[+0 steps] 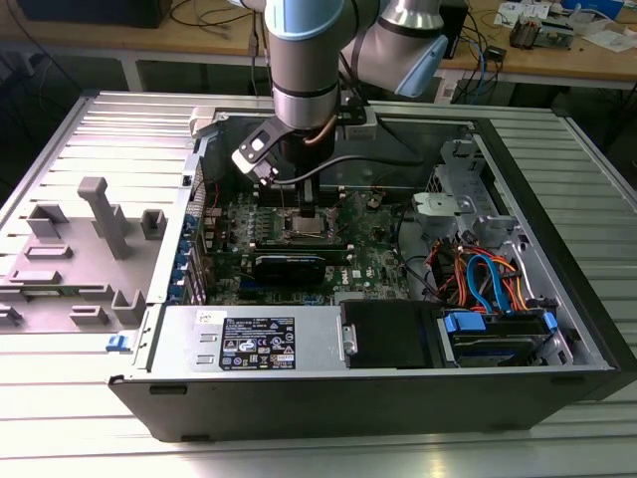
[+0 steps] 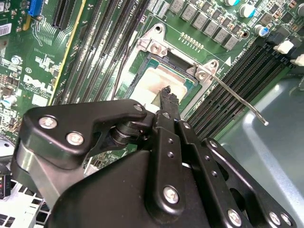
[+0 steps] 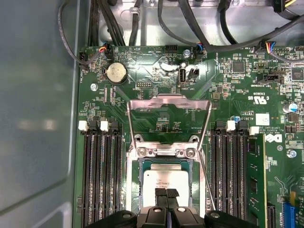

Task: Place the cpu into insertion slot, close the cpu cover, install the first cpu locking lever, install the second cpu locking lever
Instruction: 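Close the cpu cover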

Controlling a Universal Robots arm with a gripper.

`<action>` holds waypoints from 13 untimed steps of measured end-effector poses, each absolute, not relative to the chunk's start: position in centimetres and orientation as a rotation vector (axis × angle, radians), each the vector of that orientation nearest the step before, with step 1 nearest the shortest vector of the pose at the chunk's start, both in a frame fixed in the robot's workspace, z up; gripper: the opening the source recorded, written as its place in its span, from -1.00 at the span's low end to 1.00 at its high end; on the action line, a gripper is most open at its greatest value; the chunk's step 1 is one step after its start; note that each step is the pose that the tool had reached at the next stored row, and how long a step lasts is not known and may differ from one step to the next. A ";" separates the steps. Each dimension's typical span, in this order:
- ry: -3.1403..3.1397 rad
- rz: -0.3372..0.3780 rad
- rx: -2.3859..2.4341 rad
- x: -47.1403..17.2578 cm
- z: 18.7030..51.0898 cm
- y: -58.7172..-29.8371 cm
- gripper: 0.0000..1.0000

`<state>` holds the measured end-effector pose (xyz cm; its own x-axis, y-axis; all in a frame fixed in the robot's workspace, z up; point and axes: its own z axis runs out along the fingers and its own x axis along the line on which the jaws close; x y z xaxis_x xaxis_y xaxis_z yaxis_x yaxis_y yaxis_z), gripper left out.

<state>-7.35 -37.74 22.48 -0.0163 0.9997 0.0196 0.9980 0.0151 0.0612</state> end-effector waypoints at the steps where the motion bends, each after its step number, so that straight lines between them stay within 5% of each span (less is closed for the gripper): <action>1: 2.217 0.089 2.183 -7.3 22.7 -37.7 -0.79; 13: 2.217 0.089 2.183 -7.3 23.3 -37.7 -0.79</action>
